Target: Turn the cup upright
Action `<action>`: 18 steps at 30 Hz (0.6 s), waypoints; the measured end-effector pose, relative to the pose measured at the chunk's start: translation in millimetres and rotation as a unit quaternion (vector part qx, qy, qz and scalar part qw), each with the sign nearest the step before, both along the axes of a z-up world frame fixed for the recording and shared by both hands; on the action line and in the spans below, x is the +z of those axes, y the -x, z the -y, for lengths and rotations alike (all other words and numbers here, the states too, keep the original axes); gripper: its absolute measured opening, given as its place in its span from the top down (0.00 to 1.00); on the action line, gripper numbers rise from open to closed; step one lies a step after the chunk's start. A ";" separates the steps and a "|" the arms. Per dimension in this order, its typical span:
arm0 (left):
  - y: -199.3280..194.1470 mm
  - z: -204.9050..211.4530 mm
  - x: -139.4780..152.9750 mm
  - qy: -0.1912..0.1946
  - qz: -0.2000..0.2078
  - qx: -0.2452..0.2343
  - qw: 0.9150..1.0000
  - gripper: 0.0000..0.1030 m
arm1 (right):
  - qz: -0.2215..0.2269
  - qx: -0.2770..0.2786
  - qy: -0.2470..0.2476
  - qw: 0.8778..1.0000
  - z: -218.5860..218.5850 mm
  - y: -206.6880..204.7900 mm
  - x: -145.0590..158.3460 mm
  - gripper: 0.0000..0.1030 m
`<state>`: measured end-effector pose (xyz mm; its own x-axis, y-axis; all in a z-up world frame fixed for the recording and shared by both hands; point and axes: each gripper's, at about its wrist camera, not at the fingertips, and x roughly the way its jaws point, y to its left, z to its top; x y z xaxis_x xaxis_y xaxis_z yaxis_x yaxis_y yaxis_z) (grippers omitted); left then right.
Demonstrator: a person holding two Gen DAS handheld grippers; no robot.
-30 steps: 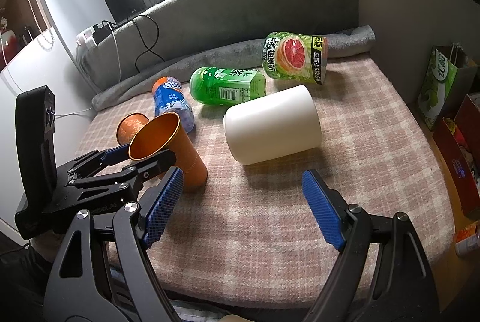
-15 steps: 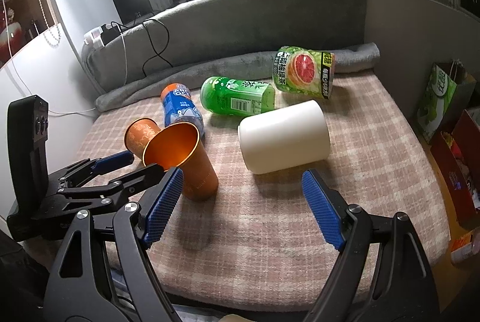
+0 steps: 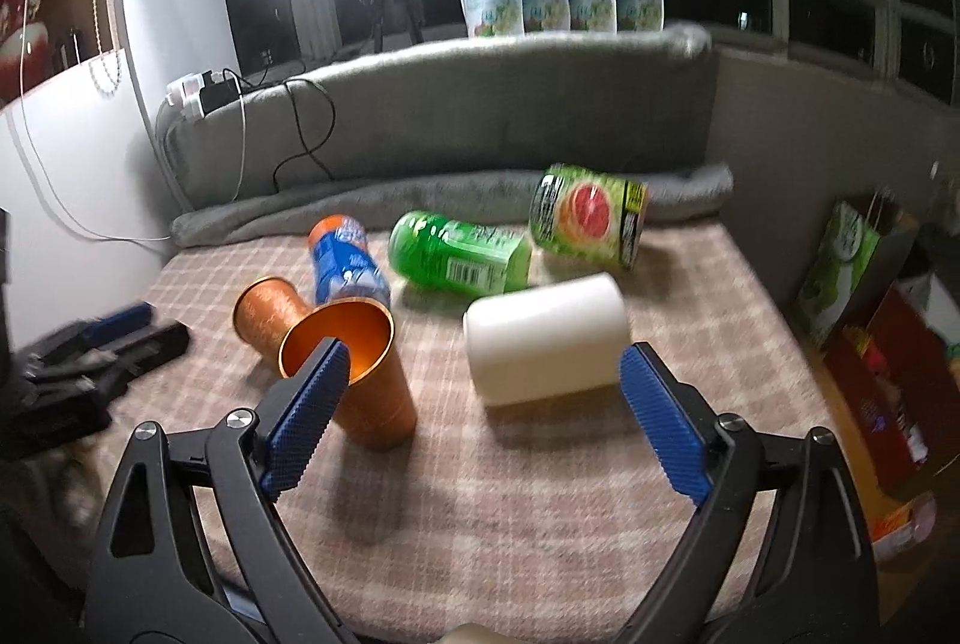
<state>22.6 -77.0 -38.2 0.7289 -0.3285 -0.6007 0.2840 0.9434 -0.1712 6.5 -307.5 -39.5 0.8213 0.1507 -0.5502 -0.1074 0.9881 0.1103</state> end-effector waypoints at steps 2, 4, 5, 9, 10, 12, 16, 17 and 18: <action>5.1 -7.7 7.4 -0.007 0.026 0.021 0.999 0.22 | 0.015 -0.005 0.010 1.000 -3.4 0.8 4.1 0.05; 8.5 -14.6 14.3 -0.011 0.049 0.040 0.998 0.21 | 0.031 -0.010 0.018 0.999 -6.5 2.6 7.6 0.05; 11.2 -17.5 17.9 -0.014 0.064 0.052 0.996 0.21 | 0.040 -0.014 0.024 0.999 -8.4 3.6 9.9 0.05; 17.3 -27.3 29.2 -0.023 0.105 0.084 0.991 0.20 | 0.068 -0.025 0.038 0.997 -14.8 6.6 17.2 0.05; 18.1 -29.5 31.6 -0.023 0.114 0.089 0.989 0.20 | 0.074 -0.028 0.042 0.996 -16.2 6.7 18.6 0.05; 19.9 -31.8 35.4 -0.023 0.126 0.099 0.987 0.19 | 0.084 -0.033 0.046 0.995 -18.8 6.4 21.2 0.05; 23.9 -35.1 42.0 -0.024 0.147 0.116 0.982 0.17 | 0.104 -0.044 0.048 0.992 -21.5 7.4 23.9 0.00; 24.8 -35.9 43.5 -0.022 0.150 0.117 0.981 0.17 | 0.106 -0.047 0.049 0.992 -21.6 7.4 24.0 0.00; 25.7 -36.2 44.9 -0.021 0.152 0.119 0.981 0.17 | 0.108 -0.049 0.049 0.992 -22.1 7.5 24.1 0.00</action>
<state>-3.1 -40.8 6.6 0.9292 -0.1074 -0.3536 0.0873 0.9935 -0.0725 -1.0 -285.4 -15.5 0.9296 0.0187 -0.3680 -0.0211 0.9998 -0.0027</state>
